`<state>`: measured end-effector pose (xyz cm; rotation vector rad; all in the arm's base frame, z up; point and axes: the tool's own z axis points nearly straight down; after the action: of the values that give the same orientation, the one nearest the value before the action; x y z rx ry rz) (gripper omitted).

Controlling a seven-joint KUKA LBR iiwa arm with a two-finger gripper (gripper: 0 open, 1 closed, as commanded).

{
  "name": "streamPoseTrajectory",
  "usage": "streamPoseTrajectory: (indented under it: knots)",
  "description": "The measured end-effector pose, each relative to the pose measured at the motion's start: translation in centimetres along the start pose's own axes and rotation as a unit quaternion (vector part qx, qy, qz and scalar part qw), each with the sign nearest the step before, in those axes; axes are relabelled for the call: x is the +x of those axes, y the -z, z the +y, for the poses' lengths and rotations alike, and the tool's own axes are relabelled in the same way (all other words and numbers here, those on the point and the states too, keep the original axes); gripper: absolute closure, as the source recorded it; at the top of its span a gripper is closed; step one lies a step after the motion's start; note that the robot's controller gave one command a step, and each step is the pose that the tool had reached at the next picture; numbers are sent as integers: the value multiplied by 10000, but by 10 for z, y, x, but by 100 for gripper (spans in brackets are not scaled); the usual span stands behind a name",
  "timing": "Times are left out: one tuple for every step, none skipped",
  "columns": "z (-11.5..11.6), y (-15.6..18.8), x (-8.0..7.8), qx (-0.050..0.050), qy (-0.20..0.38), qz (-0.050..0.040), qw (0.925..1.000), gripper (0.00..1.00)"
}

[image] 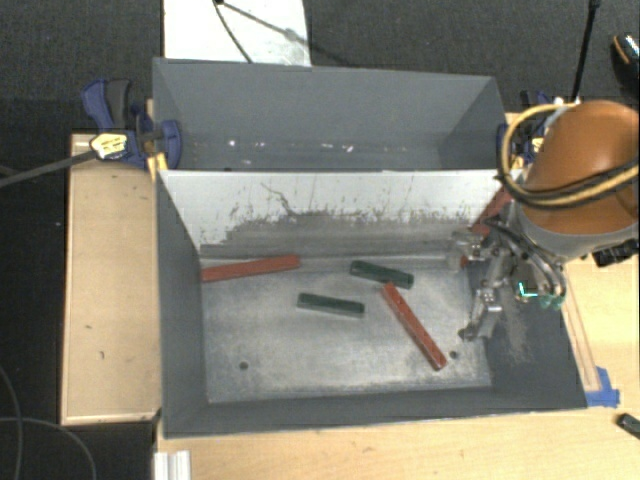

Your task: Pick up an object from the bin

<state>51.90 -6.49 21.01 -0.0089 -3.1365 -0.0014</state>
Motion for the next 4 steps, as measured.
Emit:
streamPoseTrajectory:
  knots:
    - [36,-134,-29,-7,-497,-2,9988,0]
    - [116,-127,-65,-23,-683,-60,9976,0]
    - [123,-140,-55,1,-576,-30,9983,0]
    - [123,-137,-58,-7,-563,-70,9984,100]
